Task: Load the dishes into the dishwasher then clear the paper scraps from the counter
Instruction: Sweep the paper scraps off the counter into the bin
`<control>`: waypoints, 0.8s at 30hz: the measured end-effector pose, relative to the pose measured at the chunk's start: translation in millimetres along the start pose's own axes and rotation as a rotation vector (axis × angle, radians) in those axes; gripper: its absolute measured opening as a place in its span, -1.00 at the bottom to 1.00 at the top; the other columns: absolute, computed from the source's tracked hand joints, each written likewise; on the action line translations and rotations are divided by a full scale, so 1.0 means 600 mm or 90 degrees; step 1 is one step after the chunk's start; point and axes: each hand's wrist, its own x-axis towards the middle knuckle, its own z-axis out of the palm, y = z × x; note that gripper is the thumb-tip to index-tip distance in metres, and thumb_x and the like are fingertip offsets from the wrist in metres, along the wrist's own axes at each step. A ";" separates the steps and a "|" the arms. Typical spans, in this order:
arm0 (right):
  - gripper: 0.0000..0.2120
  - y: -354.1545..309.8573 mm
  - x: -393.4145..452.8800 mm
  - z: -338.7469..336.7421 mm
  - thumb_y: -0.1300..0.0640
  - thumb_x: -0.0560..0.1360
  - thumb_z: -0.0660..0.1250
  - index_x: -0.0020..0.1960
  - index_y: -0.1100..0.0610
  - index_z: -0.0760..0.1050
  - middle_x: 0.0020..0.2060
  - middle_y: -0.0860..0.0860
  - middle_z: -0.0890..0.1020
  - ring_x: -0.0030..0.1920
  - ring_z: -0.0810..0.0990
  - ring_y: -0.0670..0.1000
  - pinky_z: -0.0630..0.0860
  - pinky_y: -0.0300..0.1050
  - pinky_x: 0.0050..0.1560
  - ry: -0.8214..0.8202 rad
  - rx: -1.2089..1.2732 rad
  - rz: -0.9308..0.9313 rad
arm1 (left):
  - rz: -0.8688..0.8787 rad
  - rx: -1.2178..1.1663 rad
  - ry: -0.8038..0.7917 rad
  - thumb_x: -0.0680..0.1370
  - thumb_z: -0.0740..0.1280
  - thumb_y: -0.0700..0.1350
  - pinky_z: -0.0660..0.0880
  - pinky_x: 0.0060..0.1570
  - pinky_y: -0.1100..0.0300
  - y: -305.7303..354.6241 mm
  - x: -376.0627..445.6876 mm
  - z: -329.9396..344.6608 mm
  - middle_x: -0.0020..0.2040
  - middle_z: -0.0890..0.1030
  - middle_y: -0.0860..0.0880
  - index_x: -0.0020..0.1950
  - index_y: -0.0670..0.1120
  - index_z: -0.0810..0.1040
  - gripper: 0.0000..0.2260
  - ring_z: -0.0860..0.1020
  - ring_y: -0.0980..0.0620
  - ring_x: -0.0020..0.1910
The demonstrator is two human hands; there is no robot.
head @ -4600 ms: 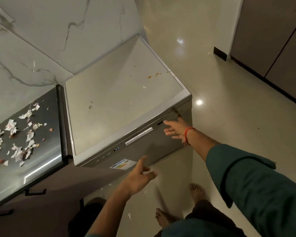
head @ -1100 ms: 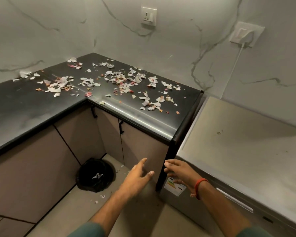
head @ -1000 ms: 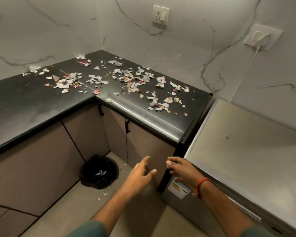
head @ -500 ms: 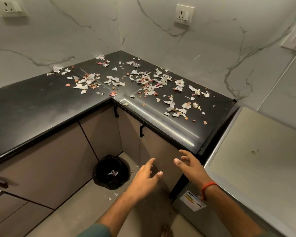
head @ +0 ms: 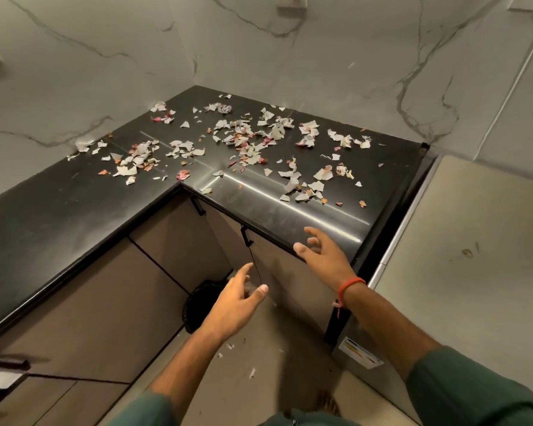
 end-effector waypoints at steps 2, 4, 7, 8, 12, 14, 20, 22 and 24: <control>-0.48 0.003 0.018 -0.008 -0.05 0.57 0.40 0.50 -0.09 0.36 0.38 0.04 0.48 0.36 0.48 0.03 0.46 -0.01 0.34 0.016 -0.009 0.001 | -0.008 0.003 0.002 0.64 0.27 0.20 0.38 0.28 0.16 0.004 0.008 0.006 0.55 0.33 0.00 0.65 0.16 0.08 -0.36 0.45 0.07 0.37; -0.46 0.003 0.035 -0.014 -0.05 0.56 0.41 0.50 -0.08 0.36 0.40 0.04 0.47 0.38 0.46 0.04 0.45 0.01 0.36 0.029 -0.014 -0.001 | -0.010 0.005 0.004 0.64 0.27 0.20 0.39 0.30 0.14 0.008 0.016 0.010 0.54 0.34 0.00 0.65 0.17 0.08 -0.36 0.45 0.10 0.32; -0.42 0.000 0.057 -0.021 -0.04 0.56 0.41 0.53 -0.06 0.33 0.45 0.03 0.42 0.43 0.41 0.03 0.42 0.01 0.39 0.039 -0.029 -0.014 | -0.015 0.019 0.004 0.64 0.27 0.20 0.38 0.42 0.05 0.016 0.033 0.013 0.56 0.32 -0.02 0.66 0.16 0.06 -0.35 0.40 0.06 0.44; -0.41 0.002 0.067 -0.023 -0.04 0.56 0.42 0.53 -0.05 0.32 0.46 0.04 0.40 0.45 0.39 0.03 0.41 0.02 0.41 0.042 -0.035 -0.017 | -0.015 0.027 0.005 0.64 0.27 0.20 0.35 0.46 0.02 0.019 0.043 0.012 0.57 0.31 -0.02 0.66 0.15 0.06 -0.35 0.36 0.04 0.49; -0.35 0.014 0.105 -0.027 -0.05 0.53 0.45 0.55 -0.06 0.29 0.48 0.05 0.34 0.47 0.35 0.07 0.38 0.10 0.46 0.067 -0.070 -0.014 | 0.028 0.065 0.002 0.65 0.26 0.18 0.27 0.43 0.14 0.026 0.091 0.007 0.58 0.28 0.00 0.66 0.12 0.05 -0.35 0.28 0.04 0.53; -0.33 0.024 0.128 -0.029 -0.06 0.51 0.47 0.55 -0.07 0.28 0.47 0.05 0.33 0.46 0.35 0.08 0.38 0.11 0.45 0.090 -0.093 -0.002 | 0.049 0.069 -0.001 0.65 0.26 0.17 0.20 0.42 0.22 0.023 0.124 0.003 0.60 0.24 0.04 0.66 0.11 0.06 -0.35 0.23 0.08 0.56; -0.26 0.044 0.217 -0.050 -0.08 0.46 0.51 0.54 -0.05 0.28 0.51 0.04 0.27 0.53 0.22 0.11 0.24 0.06 0.49 0.212 -0.176 0.042 | 0.142 0.079 0.072 0.63 0.32 0.11 0.16 0.54 0.11 0.008 0.258 -0.056 0.60 0.19 0.04 0.64 0.11 0.14 -0.38 0.14 0.05 0.59; -0.23 0.049 0.239 -0.061 -0.12 0.44 0.50 0.55 -0.06 0.26 0.53 0.05 0.23 0.55 0.20 0.10 0.19 0.04 0.50 0.261 -0.202 0.048 | 0.149 0.071 0.117 0.63 0.33 0.10 0.11 0.57 0.08 0.002 0.301 -0.090 0.62 0.15 0.00 0.64 0.11 0.17 -0.38 0.09 0.03 0.61; -0.19 0.050 0.267 -0.069 -0.19 0.42 0.49 0.57 -0.09 0.22 0.57 0.07 0.18 0.57 0.15 0.11 0.17 0.12 0.55 0.300 -0.231 0.057 | 0.148 0.073 0.170 0.62 0.34 0.08 0.09 0.59 0.04 -0.008 0.348 -0.134 0.64 0.12 -0.04 0.64 0.09 0.19 -0.38 0.06 0.00 0.62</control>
